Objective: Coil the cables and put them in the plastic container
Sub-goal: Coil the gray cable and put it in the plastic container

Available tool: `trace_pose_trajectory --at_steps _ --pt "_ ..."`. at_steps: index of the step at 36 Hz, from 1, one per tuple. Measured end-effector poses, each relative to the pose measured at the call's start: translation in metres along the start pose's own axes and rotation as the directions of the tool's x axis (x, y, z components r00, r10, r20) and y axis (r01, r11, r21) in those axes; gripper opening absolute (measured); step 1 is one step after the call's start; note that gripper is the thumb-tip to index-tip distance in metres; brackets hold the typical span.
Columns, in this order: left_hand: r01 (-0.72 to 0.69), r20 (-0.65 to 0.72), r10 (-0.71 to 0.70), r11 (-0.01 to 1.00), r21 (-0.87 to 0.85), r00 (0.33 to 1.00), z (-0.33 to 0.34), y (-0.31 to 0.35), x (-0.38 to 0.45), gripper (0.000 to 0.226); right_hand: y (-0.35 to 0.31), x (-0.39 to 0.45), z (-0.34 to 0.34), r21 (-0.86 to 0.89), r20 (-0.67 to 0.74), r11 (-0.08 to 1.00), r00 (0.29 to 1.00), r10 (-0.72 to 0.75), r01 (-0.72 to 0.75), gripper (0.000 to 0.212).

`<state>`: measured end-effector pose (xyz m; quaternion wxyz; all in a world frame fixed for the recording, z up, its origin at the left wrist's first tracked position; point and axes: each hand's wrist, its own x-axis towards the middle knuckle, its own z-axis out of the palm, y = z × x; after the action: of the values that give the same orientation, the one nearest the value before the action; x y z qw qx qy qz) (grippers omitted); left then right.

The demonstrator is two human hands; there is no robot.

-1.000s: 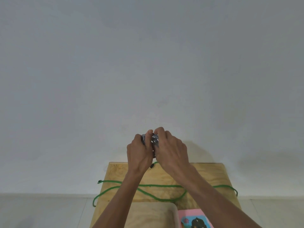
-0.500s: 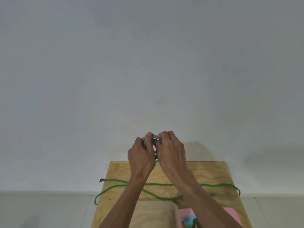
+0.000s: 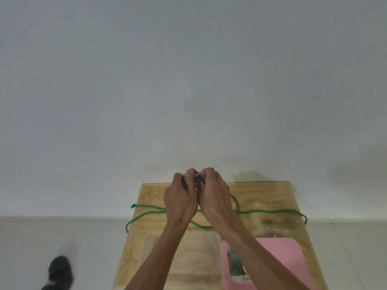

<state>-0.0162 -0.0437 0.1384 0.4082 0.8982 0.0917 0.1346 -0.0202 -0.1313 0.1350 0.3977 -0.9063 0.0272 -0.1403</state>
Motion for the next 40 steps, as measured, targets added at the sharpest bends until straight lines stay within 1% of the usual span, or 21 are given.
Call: trace_pose_trajectory --at_steps 2,3,5,7,9,12,15,19,21,25,28,29,30,32,33,37,40 --pt "0.004 0.02 -0.005 1.0 0.017 1.0 0.003 -0.003 -0.007 0.059 0.006 -0.008 0.002 0.017 0.009 1.0 1.0 -0.021 0.021 0.02" --pt "0.028 0.029 -0.028 1.0 0.012 0.999 0.005 -0.007 -0.01 0.059 0.01 -0.012 0.002 0.015 0.007 0.999 0.999 -0.043 0.043 0.019" --pt "0.099 0.049 -0.098 0.995 -0.028 0.994 0.007 -0.017 -0.017 0.061 0.016 -0.018 0.003 -0.023 -0.023 0.996 0.996 -0.081 0.081 0.018" --pt "0.152 0.074 -0.149 0.988 -0.029 0.986 0.008 -0.028 -0.025 0.063 0.023 -0.022 0.004 -0.094 -0.021 0.992 0.996 -0.085 0.083 0.013" --pt "0.169 0.094 -0.167 0.986 -0.009 0.981 0.007 -0.035 -0.032 0.06 0.028 -0.026 0.005 -0.166 0.038 0.982 0.996 -0.086 0.091 0.01" --pt "0.175 0.115 -0.177 0.984 0.022 0.978 0.003 -0.045 -0.042 0.056 0.028 -0.038 0.008 -0.186 0.162 0.974 0.982 -0.099 0.128 0.02" --pt "0.228 0.161 -0.219 0.973 -0.04 0.962 -0.004 -0.056 -0.049 0.061 0.023 -0.046 0.01 -0.191 0.193 0.97 0.975 -0.111 0.148 0.023" --pt "0.323 0.262 -0.269 0.927 -0.191 0.927 -0.016 -0.065 -0.054 0.055 0.018 -0.057 0.017 -0.279 0.166 0.947 0.979 -0.118 0.162 0.012" --pt "0.352 0.29 -0.274 0.899 -0.262 0.917 -0.024 -0.07 -0.054 0.052 0.015 -0.065 0.025 -0.297 0.16 0.94 0.98 -0.122 0.165 0.01" --pt "0.372 0.319 -0.266 0.862 -0.343 0.91 -0.039 -0.081 -0.056 0.048 0.004 -0.077 0.038 -0.244 0.083 0.96 0.989 -0.121 0.138 0.011" --pt "0.405 0.346 -0.275 0.825 -0.394 0.897 -0.049 -0.096 -0.059 0.046 -0.012 -0.09 0.046 -0.248 0.057 0.95 0.981 -0.183 0.191 0.012" --pt "0.406 0.355 -0.27 0.823 -0.397 0.895 -0.052 -0.101 -0.061 0.045 -0.014 -0.095 0.049 -0.227 0.055 0.959 0.985 -0.162 0.17 0.009" --pt "0.405 0.366 -0.263 0.823 -0.398 0.893 -0.055 -0.107 -0.062 0.043 -0.017 -0.099 0.053 -0.202 0.045 0.972 0.993 -0.109 0.116 0.007" --pt "0.403 0.395 -0.247 0.832 -0.381 0.885 -0.062 -0.116 -0.066 0.043 -0.019 -0.107 0.066 -0.183 0.043 0.983 0.999 0.001 0.006 0.01" --pt "0.396 0.408 -0.237 0.842 -0.366 0.882 -0.064 -0.122 -0.068 0.043 -0.018 -0.111 0.073 -0.183 0.045 0.983 0.999 0.03 -0.022 0.011" --pt "0.397 0.432 -0.243 0.864 -0.311 0.869 -0.071 -0.141 -0.075 0.042 -0.024 -0.127 0.09 -0.171 0.041 0.983 0.996 0.078 -0.07 0.014" --pt "0.441 0.451 -0.266 0.829 -0.344 0.852 -0.074 -0.153 -0.08 0.038 -0.026 -0.137 0.095 -0.179 0.017 0.975 0.991 0.135 -0.13 0.012"
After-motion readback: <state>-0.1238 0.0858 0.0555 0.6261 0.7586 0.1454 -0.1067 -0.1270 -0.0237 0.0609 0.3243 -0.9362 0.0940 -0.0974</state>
